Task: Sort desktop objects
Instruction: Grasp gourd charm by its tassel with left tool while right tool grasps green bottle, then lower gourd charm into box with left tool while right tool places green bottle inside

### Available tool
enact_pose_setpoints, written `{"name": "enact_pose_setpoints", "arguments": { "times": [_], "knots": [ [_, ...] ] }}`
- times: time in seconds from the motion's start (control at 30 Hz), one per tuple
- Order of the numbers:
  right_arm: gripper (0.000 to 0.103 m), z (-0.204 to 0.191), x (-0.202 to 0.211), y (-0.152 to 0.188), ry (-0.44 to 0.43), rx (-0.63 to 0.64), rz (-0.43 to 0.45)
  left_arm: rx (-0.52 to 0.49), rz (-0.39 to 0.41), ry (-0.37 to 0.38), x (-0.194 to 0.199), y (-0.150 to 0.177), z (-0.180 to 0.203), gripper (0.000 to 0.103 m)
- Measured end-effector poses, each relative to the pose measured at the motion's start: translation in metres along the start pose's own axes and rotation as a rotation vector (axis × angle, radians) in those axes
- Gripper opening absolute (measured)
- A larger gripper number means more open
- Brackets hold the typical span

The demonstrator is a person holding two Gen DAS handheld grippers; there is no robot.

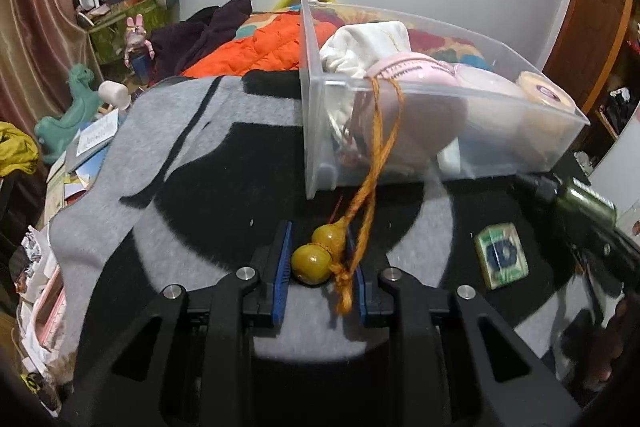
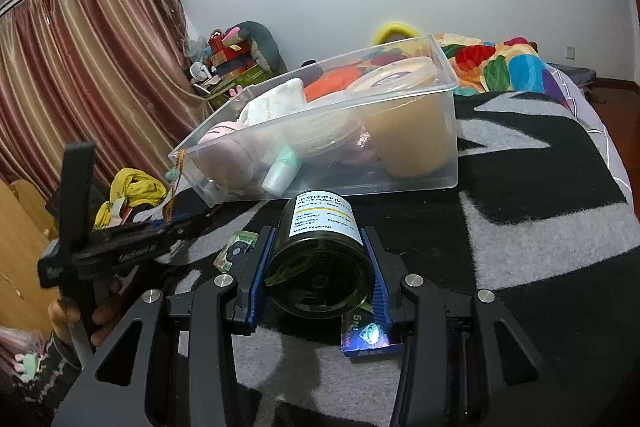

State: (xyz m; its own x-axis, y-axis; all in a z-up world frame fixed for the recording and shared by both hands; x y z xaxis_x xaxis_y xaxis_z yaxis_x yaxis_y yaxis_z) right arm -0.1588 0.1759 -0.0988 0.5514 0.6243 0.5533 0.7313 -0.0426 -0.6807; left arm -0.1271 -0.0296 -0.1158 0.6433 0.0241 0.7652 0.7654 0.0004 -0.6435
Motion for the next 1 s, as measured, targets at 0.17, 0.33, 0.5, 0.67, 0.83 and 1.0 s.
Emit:
{"name": "enact_pose_setpoints", "arguments": {
  "times": [0.17, 0.33, 0.5, 0.67, 0.83, 1.0],
  "knots": [
    [0.038, -0.003, 0.001, -0.001, -0.004, 0.002, 0.008, 0.012, 0.016, 0.041, 0.013, 0.005, -0.001, 0.026],
    [0.038, -0.002, 0.006, -0.004, 0.0, 0.002, 0.023, 0.017, 0.055, 0.041, 0.027, 0.004, -0.002, 0.026],
    [0.038, 0.0, 0.014, -0.011, 0.007, -0.007, 0.048, 0.023, 0.086, 0.049, 0.036, 0.0, -0.004, 0.026],
    [0.038, 0.0, 0.026, -0.024, 0.022, -0.002, 0.088, 0.031, 0.13, 0.064, 0.047, -0.012, -0.008, 0.026],
    [0.038, -0.002, 0.034, -0.037, 0.031, 0.004, 0.116, 0.029, 0.176, 0.077, 0.053, -0.031, -0.008, 0.026],
    [0.038, -0.007, 0.034, -0.046, 0.036, 0.027, 0.131, 0.027, 0.216, 0.082, 0.061, -0.048, -0.01, 0.026]
  ]
}}
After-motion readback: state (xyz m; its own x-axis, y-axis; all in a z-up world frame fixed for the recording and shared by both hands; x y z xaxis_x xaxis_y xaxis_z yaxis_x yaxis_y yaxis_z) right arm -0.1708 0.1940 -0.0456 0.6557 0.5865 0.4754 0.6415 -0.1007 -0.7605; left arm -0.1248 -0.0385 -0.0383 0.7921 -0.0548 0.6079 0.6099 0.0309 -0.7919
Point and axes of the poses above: each gripper's, at about its wrist camera, not at the fingertips, and x roughly against the way its jaws point, z to its right, y to its underside, the point moved 4 cm from there along -x, roughly the way its jaws point, and after that the axes turned 8 degrees about -x, right-handed, at the moved point
